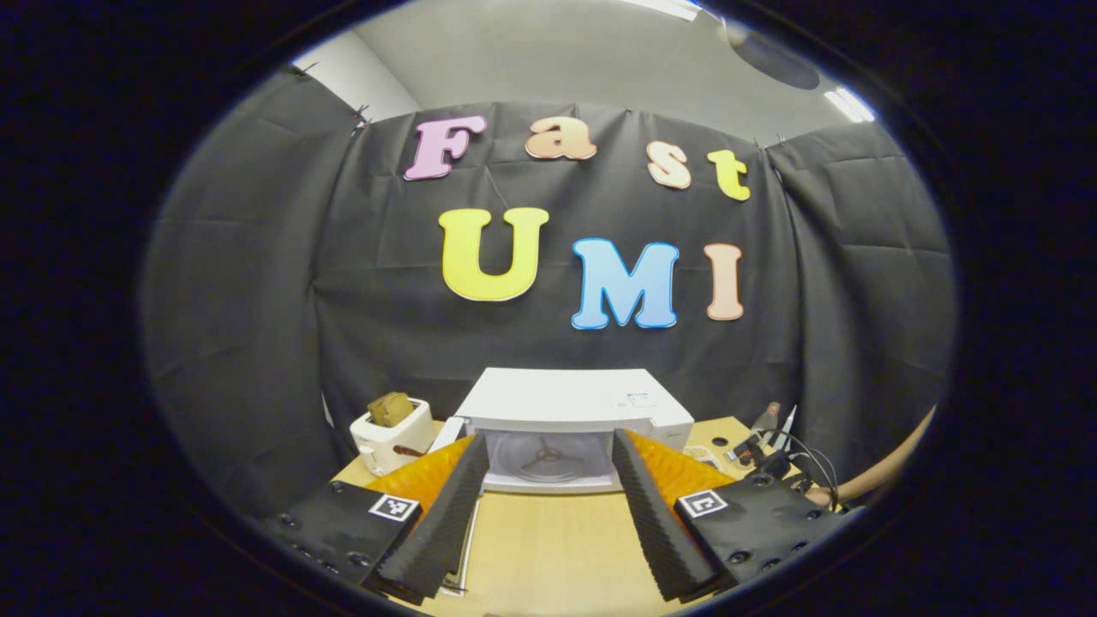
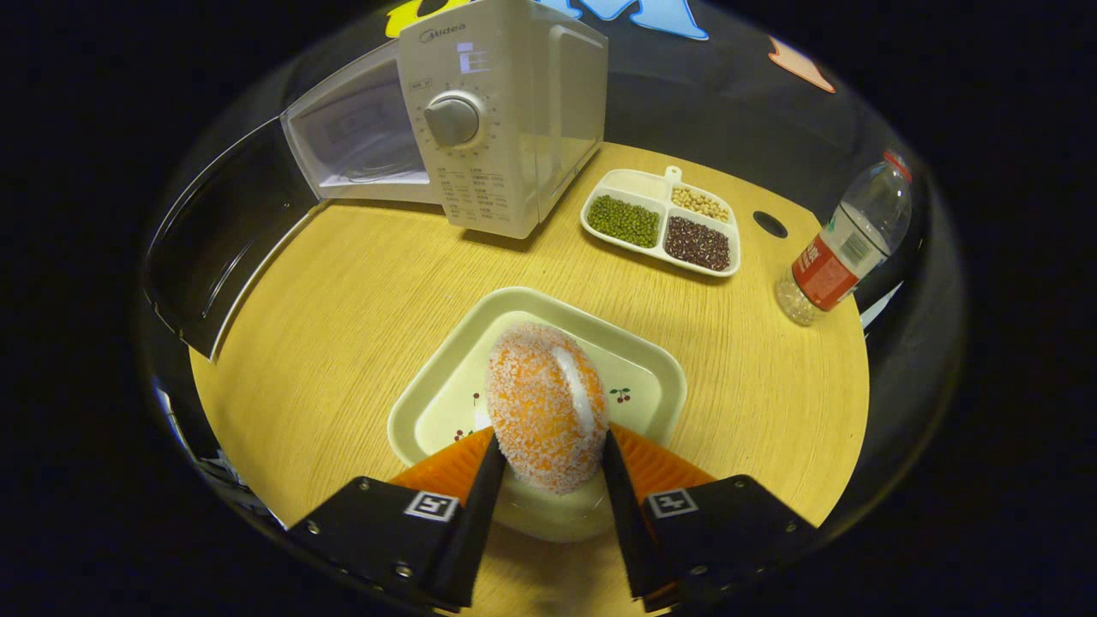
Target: Open the microwave oven with the left hand, put the food in, and close the microwave oven.
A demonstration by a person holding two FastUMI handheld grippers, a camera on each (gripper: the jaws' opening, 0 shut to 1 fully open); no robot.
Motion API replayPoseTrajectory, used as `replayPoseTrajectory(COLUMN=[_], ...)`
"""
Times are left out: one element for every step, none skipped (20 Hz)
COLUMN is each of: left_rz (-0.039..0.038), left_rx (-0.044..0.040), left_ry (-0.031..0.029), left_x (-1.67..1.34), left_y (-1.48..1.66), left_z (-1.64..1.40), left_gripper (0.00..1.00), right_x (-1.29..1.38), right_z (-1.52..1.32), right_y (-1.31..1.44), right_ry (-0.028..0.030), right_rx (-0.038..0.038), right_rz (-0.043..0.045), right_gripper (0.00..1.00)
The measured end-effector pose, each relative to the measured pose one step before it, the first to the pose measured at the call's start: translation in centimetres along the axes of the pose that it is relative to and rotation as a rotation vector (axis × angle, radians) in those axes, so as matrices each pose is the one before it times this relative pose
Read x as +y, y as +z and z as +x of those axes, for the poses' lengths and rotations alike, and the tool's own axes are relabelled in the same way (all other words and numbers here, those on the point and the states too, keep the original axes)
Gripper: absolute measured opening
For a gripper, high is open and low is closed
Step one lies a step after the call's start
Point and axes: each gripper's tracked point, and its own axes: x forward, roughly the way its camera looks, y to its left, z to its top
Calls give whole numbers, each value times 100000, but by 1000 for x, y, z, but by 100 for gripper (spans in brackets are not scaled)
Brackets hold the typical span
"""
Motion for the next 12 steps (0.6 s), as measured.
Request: replayPoseTrajectory(left_rz=[532,1301,1743,1458,848,148,-193,-421,-489,-159,-139,-31], left_rx=[462,-39,-275,-620,-640,-791,-618,-591,-1295,-619,178,-64], left_ry=[-699,-523,-322,-209,-579,-1060,-1026,-1368,-865,206,532,647], left_x=[-345,-188,-81,-41,-69,-201,-118,-134,-36,340,480,430], left_y=[-214,56,89,272,266,353,21,76,206,118,-204,-57], left_z=[124,65,-19,-19,-105,-89,49,-102,-228,-255,-269,-460], left_gripper=[94,94,94,94,94,94,94,94,94,94,94,94], right_x=[-54,23,313,269,469,444,568,785,865,696,667,457], right_z=[-377,-639,-780,-884,-910,-676,-672,-543,-277,-252,-85,-96], right_y=[546,667,685,909,944,1525,1532,1727,915,1111,1256,1569], right_ry=[-1936,-1693,-1755,-1768,-1881,-1970,-1650,-792,-123,-590,-430,-970], right_rx=[-2733,-2740,-2881,-2904,-3491,-4504,-4765,-4327,-2120,-1048,-1956,-2735], right_rz=[-3385,-3734,-3965,-5339,-6608,-7005,-6575,-5951,-4269,-4631,-3888,-3658], right_gripper=[61,61,61,61,61,64,61,61,61,61,61,61])
